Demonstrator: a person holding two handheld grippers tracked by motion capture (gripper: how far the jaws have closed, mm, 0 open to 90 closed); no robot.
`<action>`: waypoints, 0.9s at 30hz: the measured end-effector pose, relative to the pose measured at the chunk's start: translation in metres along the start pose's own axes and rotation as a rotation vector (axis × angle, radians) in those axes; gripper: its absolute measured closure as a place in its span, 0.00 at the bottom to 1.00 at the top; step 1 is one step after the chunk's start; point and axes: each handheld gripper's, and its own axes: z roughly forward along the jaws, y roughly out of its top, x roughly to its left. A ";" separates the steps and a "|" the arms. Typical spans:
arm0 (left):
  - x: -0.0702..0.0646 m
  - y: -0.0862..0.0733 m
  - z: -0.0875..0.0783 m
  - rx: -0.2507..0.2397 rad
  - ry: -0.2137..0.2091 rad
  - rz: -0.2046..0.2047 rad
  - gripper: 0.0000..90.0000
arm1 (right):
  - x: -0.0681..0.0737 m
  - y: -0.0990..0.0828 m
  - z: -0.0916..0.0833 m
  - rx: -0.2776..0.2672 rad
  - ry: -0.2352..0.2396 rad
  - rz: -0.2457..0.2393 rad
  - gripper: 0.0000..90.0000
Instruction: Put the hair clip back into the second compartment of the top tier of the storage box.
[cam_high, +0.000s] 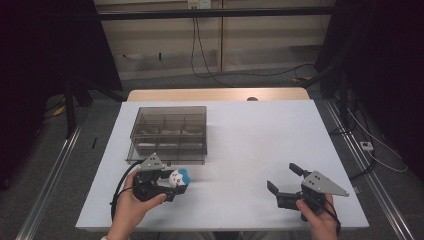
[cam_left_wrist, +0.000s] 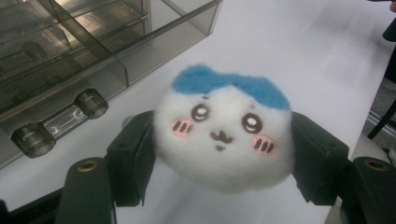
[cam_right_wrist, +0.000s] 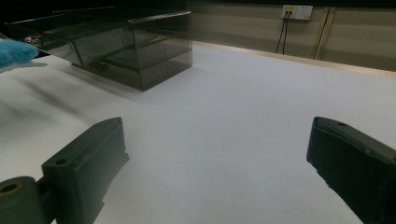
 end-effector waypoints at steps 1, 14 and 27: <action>0.000 0.001 -0.001 -0.001 -0.004 0.002 0.35 | 0.000 0.000 0.000 0.000 0.000 0.000 0.04; -0.002 0.010 -0.009 -0.004 -0.029 0.002 0.35 | 0.000 0.000 0.000 0.002 0.007 -0.002 0.04; -0.001 0.014 -0.013 -0.003 -0.030 -0.003 0.35 | 0.001 0.001 0.000 0.003 0.011 -0.003 0.05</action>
